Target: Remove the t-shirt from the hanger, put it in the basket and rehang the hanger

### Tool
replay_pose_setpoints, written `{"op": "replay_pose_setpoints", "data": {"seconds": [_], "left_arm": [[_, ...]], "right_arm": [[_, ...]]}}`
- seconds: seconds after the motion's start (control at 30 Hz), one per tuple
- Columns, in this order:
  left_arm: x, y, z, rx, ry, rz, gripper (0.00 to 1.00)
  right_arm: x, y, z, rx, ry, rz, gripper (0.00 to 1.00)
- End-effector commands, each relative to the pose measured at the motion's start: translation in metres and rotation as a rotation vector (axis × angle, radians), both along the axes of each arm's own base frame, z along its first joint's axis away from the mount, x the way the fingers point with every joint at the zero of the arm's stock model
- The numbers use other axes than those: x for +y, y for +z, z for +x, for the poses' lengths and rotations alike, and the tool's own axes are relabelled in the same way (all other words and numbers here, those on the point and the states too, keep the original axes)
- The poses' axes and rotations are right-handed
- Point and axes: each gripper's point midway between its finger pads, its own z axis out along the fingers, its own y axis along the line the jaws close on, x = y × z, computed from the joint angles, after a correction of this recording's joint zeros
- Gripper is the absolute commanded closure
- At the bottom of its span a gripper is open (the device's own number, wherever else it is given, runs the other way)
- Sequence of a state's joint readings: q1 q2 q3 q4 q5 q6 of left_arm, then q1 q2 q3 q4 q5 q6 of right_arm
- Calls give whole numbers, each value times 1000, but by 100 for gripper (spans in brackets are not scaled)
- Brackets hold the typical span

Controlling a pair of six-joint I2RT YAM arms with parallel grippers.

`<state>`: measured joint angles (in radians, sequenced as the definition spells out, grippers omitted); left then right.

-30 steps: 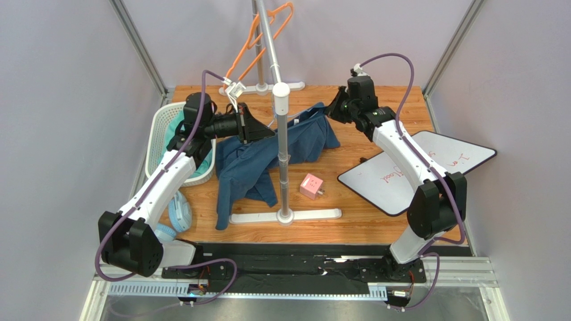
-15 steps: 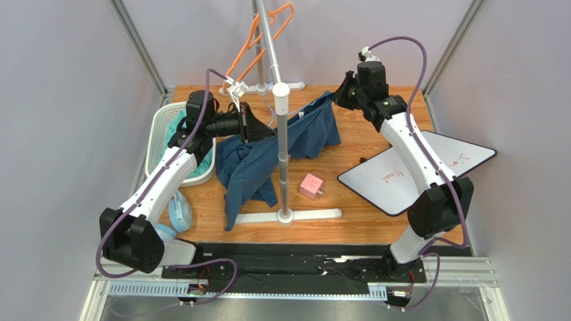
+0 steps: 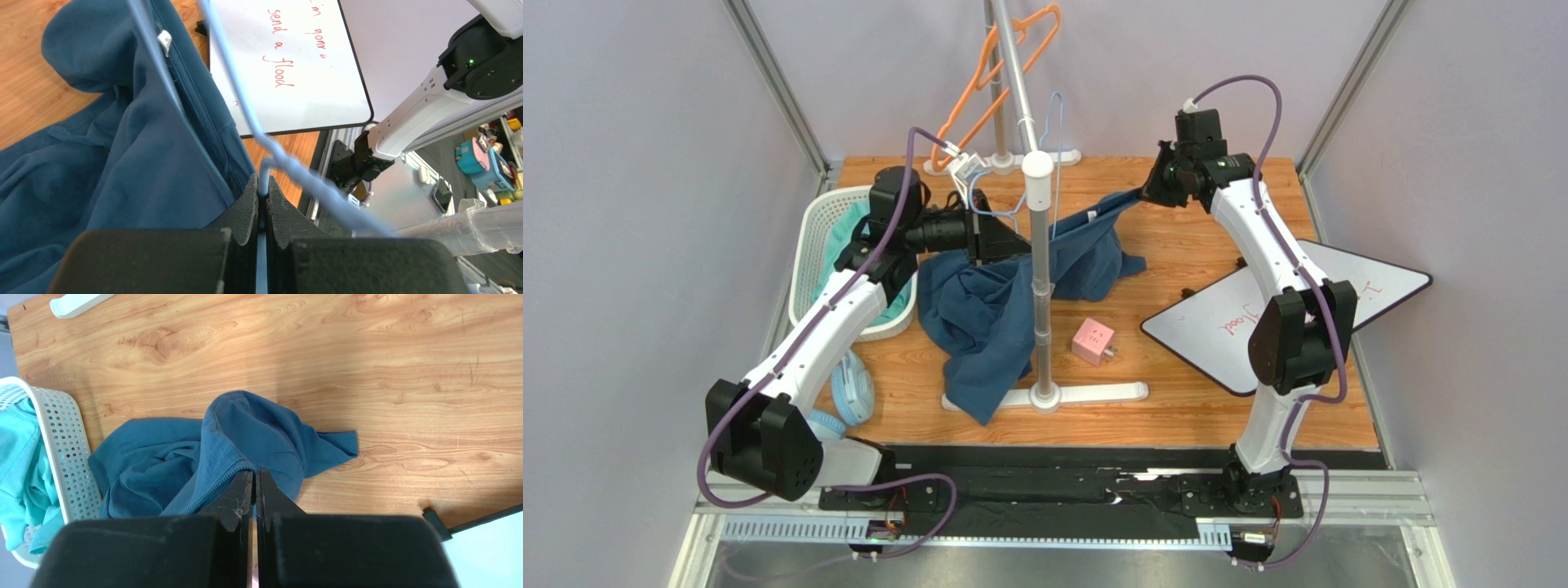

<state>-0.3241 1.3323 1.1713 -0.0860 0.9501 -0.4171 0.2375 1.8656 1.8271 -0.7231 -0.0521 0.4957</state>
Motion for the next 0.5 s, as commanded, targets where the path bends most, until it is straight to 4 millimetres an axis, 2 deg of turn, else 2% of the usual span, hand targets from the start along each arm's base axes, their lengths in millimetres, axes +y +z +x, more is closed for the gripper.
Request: {"op": "replay_pose_setpoints", "data": {"seconds": [0.0, 0.03, 0.13, 0.17, 0.23, 0.27, 0.33, 0.43, 0.47], "left_arm": [[1, 30, -18, -76, -62, -31, 100], [1, 29, -17, -73, -59, -30, 100], [1, 20, -6, -53, -21, -5, 100], [3, 13, -1, -25, -2, 11, 100], [4, 9, 3, -11, 17, 21, 100], [5, 8, 6, -10, 34, 26, 100], [6, 6, 6, -6, 44, 34, 100], [7, 6, 7, -4, 53, 40, 100], [7, 6, 7, -4, 53, 41, 100]], "right_arm": [[-29, 6, 17, -70, -33, -24, 100], [-21, 1, 7, -63, 4, 3, 100], [2, 4, 3, -105, 62, 34, 100], [12, 2, -1, -96, 87, 45, 97], [26, 1, -9, -73, 128, 87, 82], [34, 2, -16, -64, 146, 89, 67], [43, 6, -27, -74, 156, 51, 51], [42, 26, -46, -132, 142, 14, 39], [41, 42, -56, -175, 139, 15, 39]]}}
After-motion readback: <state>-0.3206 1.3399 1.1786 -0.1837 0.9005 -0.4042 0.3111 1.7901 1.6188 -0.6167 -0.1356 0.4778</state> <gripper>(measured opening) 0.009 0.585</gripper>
